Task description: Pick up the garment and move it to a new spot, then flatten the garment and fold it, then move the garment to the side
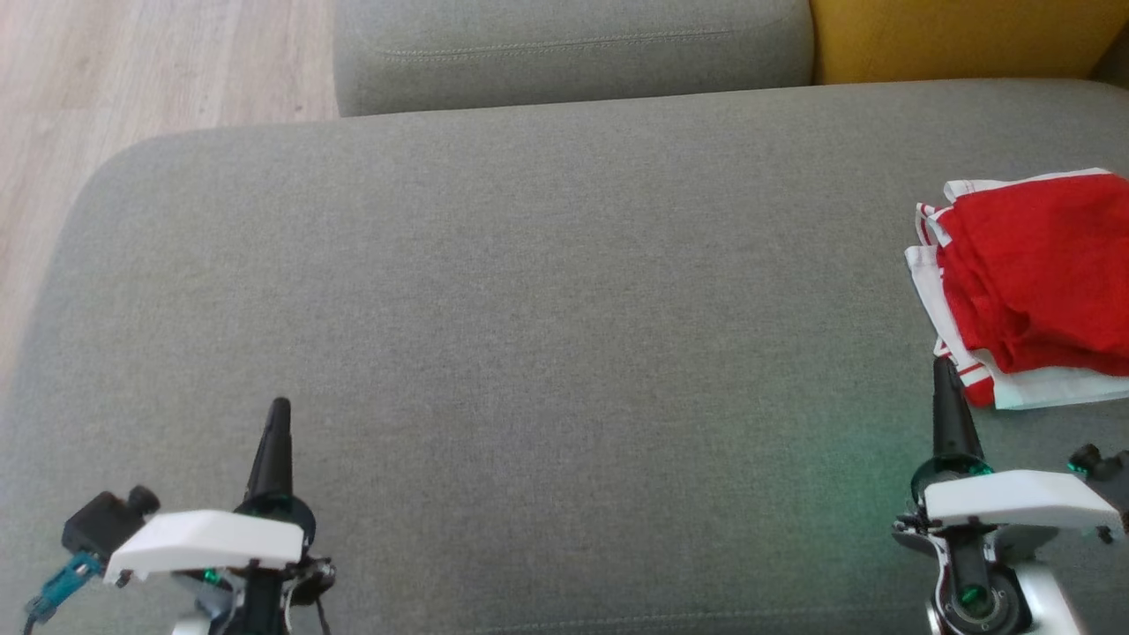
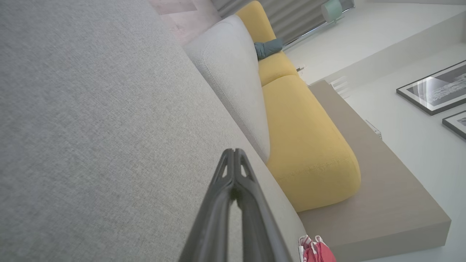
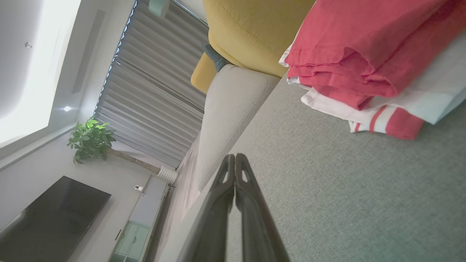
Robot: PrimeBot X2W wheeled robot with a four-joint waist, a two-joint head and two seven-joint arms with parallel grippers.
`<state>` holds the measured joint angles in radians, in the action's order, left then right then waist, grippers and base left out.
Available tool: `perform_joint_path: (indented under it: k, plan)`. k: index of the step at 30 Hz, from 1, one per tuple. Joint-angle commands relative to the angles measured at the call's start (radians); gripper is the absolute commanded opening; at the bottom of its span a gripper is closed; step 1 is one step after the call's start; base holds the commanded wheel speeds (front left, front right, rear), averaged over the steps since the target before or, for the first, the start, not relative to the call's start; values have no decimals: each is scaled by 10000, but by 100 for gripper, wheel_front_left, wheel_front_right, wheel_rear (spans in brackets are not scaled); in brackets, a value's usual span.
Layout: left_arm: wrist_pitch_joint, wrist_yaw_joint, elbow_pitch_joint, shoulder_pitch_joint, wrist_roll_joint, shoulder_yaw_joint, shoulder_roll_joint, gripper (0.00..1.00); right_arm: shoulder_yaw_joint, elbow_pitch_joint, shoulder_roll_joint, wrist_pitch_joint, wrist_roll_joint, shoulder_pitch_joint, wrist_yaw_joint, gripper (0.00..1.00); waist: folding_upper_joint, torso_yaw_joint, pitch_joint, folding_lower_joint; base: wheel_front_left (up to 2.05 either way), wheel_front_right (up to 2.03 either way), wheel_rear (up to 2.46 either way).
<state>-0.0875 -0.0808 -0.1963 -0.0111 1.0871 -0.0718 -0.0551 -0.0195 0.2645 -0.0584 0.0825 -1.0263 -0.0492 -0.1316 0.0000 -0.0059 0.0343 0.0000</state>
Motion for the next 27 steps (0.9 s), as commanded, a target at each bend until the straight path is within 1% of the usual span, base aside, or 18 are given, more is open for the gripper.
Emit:
perform_joint_path:
  k: [1, 17, 27]
  plan:
    - [116, -123, 258, 615, 298, 352, -159, 0, -20, -307, -185, -84, -350, -453, 5, 0, 0, 2, -10, 0, 0, 0, 0]
    - [550, -226, 58, 764, 1744, 657, -181, 0, 241, -284, -192, -511, -1952, -480, 6, 0, 0, 18, -93, 0, 0, 0, 0]
    - [905, -309, -104, 885, 2896, 912, -191, 0, 460, -264, -190, -861, -3227, -502, 7, 0, 0, 30, -160, 0, 0, 0, 0]
